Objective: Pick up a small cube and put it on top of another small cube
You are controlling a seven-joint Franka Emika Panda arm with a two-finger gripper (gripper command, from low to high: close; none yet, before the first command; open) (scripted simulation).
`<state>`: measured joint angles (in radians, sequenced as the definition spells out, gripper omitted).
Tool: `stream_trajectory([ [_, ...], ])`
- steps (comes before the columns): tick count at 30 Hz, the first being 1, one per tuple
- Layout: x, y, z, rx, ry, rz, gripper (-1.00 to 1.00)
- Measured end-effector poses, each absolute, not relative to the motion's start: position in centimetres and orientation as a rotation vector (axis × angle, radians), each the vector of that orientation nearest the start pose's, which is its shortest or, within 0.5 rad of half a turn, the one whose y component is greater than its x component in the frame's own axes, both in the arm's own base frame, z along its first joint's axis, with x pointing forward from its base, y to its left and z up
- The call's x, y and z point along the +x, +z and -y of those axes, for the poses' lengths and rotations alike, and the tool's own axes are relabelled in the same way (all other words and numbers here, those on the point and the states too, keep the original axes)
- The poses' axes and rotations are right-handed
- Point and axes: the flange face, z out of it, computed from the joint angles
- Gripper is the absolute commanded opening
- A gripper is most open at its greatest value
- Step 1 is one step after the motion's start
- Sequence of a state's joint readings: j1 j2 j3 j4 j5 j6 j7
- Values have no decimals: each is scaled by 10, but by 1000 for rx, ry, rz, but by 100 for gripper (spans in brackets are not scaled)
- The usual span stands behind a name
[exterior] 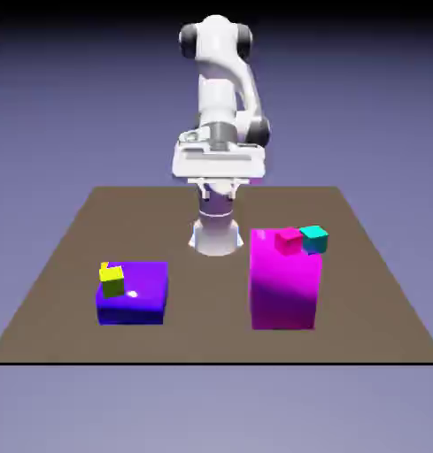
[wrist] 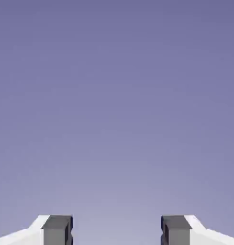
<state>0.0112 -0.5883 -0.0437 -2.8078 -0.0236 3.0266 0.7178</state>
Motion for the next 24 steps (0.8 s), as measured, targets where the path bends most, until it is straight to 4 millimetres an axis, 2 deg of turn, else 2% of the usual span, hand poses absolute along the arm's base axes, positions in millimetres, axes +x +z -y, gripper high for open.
stream_trajectory([
  [6,367,490,90,-2485,-1156,-970,0],
  [12,333,502,166,-2486,-1224,-995,0],
  [18,290,497,235,-2488,-1265,-1020,0],
  [24,241,475,294,-2488,-1279,-1040,0],
])
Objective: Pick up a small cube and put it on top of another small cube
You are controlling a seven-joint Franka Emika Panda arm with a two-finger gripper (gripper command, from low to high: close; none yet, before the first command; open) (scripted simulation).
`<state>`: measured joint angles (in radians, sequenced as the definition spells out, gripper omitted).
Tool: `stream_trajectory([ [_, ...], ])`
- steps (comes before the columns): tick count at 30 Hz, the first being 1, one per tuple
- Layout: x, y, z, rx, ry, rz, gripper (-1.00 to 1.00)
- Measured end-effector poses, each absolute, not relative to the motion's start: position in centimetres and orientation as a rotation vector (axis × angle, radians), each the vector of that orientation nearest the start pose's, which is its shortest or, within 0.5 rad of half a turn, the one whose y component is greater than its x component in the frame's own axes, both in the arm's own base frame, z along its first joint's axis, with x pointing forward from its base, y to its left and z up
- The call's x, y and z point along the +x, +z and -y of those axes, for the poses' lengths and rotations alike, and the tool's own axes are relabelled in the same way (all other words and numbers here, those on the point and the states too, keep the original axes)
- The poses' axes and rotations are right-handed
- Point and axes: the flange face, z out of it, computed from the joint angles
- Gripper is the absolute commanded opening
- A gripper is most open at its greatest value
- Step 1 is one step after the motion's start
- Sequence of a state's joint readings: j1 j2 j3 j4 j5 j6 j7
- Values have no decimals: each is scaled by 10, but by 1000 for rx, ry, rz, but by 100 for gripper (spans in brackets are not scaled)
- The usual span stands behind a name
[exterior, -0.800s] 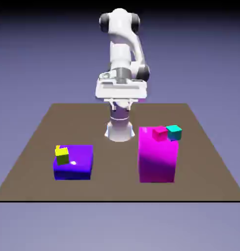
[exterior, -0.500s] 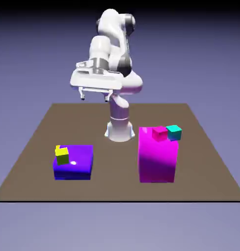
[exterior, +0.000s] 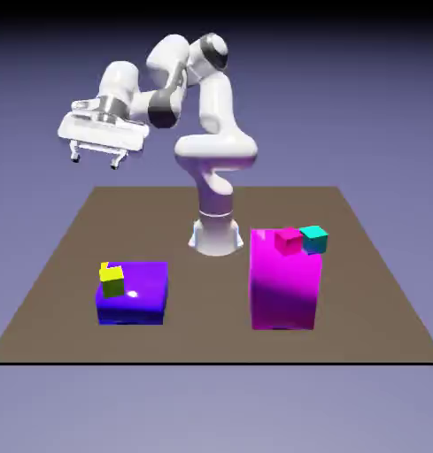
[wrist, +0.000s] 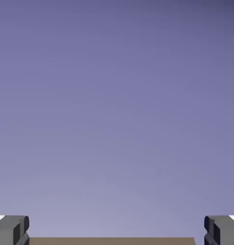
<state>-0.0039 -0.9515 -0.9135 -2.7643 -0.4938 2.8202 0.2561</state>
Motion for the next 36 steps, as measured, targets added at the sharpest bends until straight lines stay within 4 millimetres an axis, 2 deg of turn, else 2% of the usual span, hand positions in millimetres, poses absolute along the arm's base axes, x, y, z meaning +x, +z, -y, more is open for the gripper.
stream_trajectory([
  [4,208,451,327,-2487,-1275,-1046,0],
  [9,170,410,358,-2483,-1257,-1043,0],
  [17,120,326,384,-2468,-1207,-1004,0],
  [22,99,266,383,-2451,-1170,-953,0],
  [28,87,192,365,-2420,-1126,-864,0],
  [32,87,144,343,-2392,-1101,-786,0],
  [34,88,136,338,-2386,-1097,-772,0],
  [36,103,118,338,-2386,-1099,-776,0],
])
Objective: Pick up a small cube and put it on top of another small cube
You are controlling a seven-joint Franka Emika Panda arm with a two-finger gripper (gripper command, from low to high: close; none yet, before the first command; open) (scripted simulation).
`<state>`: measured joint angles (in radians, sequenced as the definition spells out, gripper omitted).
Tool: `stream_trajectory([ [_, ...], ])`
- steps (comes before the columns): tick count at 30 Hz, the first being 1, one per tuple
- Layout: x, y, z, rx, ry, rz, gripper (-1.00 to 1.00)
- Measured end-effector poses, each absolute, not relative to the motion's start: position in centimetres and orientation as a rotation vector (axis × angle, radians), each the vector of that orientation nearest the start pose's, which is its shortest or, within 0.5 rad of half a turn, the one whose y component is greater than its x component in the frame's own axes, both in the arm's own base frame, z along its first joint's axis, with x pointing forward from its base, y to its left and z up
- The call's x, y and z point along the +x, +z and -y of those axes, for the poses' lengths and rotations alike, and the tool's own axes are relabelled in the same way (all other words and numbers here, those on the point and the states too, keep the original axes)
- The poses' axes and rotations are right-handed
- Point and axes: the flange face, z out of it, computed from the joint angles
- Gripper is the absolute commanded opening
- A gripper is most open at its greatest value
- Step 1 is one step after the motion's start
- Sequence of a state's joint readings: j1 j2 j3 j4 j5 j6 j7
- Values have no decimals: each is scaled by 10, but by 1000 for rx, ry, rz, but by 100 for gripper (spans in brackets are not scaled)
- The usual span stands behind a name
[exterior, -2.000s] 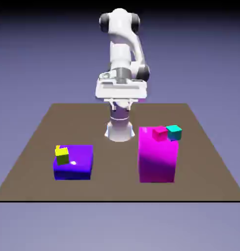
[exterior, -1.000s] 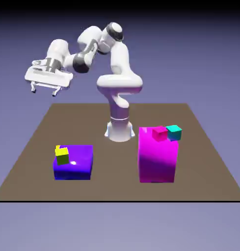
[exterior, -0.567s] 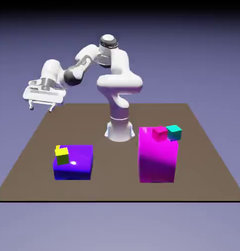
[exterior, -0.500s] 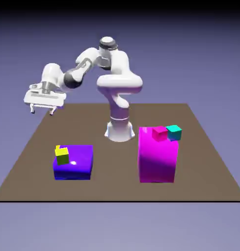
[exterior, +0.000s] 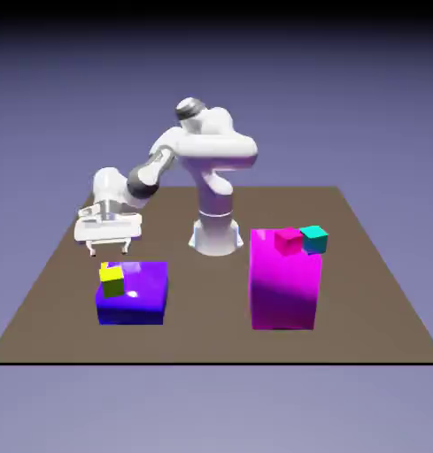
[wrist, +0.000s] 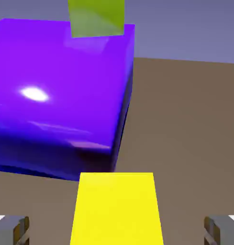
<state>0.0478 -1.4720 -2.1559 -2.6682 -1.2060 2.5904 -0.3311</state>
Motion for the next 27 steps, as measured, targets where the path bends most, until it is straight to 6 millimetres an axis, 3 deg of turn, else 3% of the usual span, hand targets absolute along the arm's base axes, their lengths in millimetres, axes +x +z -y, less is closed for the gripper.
stream_trajectory([
  [3,126,88,333,-2386,-1097,-772,0],
  [4,127,86,332,-2386,-1097,-772,-100],
  [6,127,86,332,-2386,-1096,-772,-100],
  [11,89,135,338,-2386,-1096,-772,-100],
  [15,132,171,343,-2403,-1055,-615,-100],
  [19,184,209,334,-2411,-1009,-444,-100],
  [23,240,247,310,-2406,-957,-267,-100],
  [27,294,283,268,-2388,-899,-87,-100],
])
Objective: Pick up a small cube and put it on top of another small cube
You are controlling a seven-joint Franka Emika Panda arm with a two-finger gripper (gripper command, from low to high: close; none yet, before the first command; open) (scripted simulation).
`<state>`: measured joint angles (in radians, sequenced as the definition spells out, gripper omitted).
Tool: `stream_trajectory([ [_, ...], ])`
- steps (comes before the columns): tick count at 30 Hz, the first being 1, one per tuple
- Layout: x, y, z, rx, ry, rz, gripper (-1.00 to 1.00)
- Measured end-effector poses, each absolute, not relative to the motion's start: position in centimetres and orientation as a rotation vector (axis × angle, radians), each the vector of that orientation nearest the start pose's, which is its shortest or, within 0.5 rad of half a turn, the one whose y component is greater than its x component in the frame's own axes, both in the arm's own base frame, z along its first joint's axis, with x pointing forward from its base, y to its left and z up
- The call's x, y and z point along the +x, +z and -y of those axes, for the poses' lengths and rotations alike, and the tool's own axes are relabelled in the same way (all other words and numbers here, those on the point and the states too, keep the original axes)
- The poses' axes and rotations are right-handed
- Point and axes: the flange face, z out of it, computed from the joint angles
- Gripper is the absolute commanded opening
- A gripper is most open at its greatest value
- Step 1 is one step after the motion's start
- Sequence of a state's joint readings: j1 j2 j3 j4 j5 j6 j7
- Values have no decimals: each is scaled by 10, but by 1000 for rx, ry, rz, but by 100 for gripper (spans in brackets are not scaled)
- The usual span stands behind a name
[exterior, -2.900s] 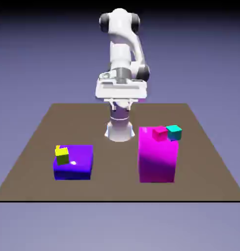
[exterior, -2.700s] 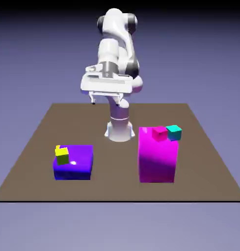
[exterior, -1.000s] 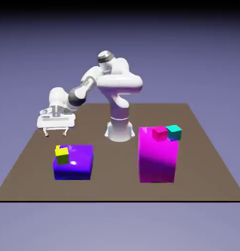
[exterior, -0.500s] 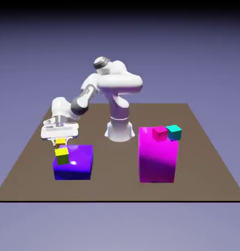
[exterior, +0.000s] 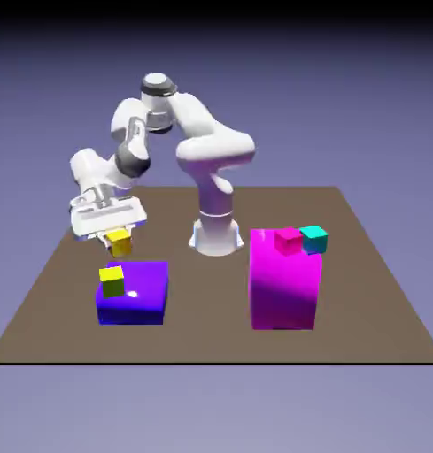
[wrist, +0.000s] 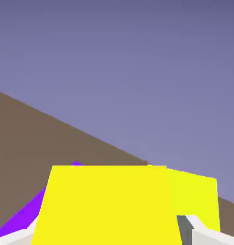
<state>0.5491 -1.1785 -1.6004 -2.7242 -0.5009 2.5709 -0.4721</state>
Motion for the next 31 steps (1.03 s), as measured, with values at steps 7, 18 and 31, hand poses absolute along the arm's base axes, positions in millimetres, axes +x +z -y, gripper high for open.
stream_trajectory([
  [7,369,340,156,-2326,-775,230,-100],
  [18,384,398,-84,-2164,-515,709,-100],
  [31,377,352,-159,-2136,-473,773,100],
])
